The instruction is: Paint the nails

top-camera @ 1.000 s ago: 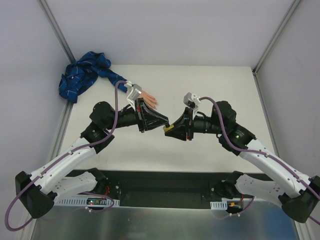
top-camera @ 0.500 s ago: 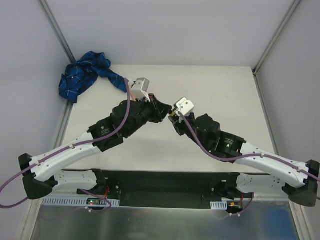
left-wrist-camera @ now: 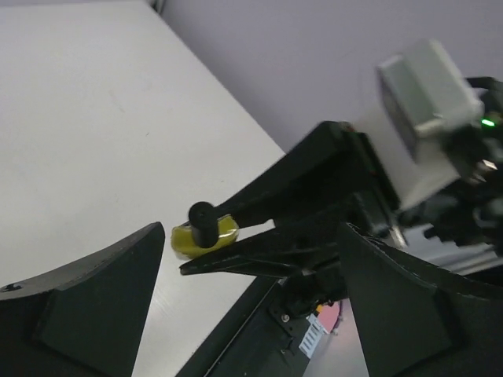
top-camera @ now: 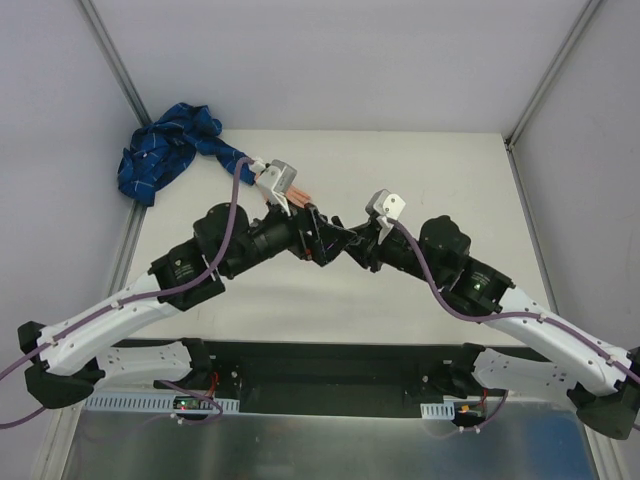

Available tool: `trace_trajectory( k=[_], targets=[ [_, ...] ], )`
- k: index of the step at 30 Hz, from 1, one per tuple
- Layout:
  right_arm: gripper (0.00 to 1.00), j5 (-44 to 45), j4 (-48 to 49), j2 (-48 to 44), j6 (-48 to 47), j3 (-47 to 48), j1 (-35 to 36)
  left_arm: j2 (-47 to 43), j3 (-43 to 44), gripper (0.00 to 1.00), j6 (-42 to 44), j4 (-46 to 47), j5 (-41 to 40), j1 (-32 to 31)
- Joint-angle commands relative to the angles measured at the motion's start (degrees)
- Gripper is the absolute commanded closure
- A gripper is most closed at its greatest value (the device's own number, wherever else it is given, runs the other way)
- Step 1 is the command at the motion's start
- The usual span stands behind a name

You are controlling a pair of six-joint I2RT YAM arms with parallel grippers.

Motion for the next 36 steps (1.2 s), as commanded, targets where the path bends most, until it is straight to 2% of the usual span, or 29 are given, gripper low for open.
trace_trajectory(
  k=[1,4,5,8,12,15,16,18,19,22,23,28,31,32,33,34,36],
  targets=[
    [1.00,-23.1,3.0,0.4,7.8,1.4,-4.3,-3.9,-1.6,0.12,6.6,5.8,14.5,2.5],
    [1.00,-30.5,5.4,0.9,12.3,1.7,-6.0,-4.8,-2.3,0.19,6.2,8.3,25.4,7.8],
    [1.00,-32.1,6.3,1.3,15.0,1.7,-6.3,-5.0,-2.5,0.21,5.2,9.3,32.1,11.5],
    [1.00,-35.6,9.6,1.8,17.4,1.8,-7.1,-5.8,-3.3,0.22,4.8,10.6,37.8,14.9],
    [1.00,-38.8,15.2,3.2,22.3,2.1,-7.6,-5.5,-2.9,0.18,4.9,10.8,46.1,17.5],
    [1.00,-38.2,17.8,3.5,24.2,2.1,-7.7,-4.5,-2.4,0.24,4.1,11.9,50.5,17.7],
    [1.00,-38.3,17.8,3.6,24.5,2.7,-7.8,-4.5,-2.4,0.33,3.4,12.4,51.0,17.7],
    [1.00,-38.5,17.9,3.7,24.9,3.2,-7.8,-5.0,-3.0,0.39,2.6,14.4,50.6,17.7],
    [1.00,-38.6,18.0,3.6,24.9,3.4,-7.8,-5.4,-3.4,0.45,1.9,15.1,50.7,17.7],
    [1.00,-39.1,18.0,3.5,25.4,3.8,-8.2,-5.5,-4.3,0.50,0.3,16.8,50.3,17.7],
    [1.00,-39.3,18.0,3.5,25.4,3.8,-8.4,-5.1,-4.5,0.55,0.1,17.0,50.5,17.7],
    [1.00,-39.5,18.8,3.1,25.5,3.5,-8.8,-3.6,-4.9,0.65,-1.3,16.8,49.4,17.7],
    [1.00,-38.0,18.6,2.4,24.7,3.1,-8.9,-3.0,-4.5,0.84,-1.4,16.2,48.8,17.7],
    [1.00,-35.4,18.4,2.0,24.1,2.9,-8.9,-2.8,-4.1,0.94,-1.3,14.7,46.9,17.7],
    [1.00,-33.2,17.8,1.5,23.4,2.4,-8.9,-2.6,-3.8,1.00,-0.8,13.9,45.9,17.7],
    [1.00,-30.4,15.5,0.5,22.6,2.3,-8.6,-2.4,-3.3,1.00,-0.5,13.0,44.4,17.7],
    [1.00,-17.0,11.1,0.0,16.5,3.3,-6.8,-2.2,-3.1,1.00,-0.9,9.6,36.9,17.6]
  ],
)
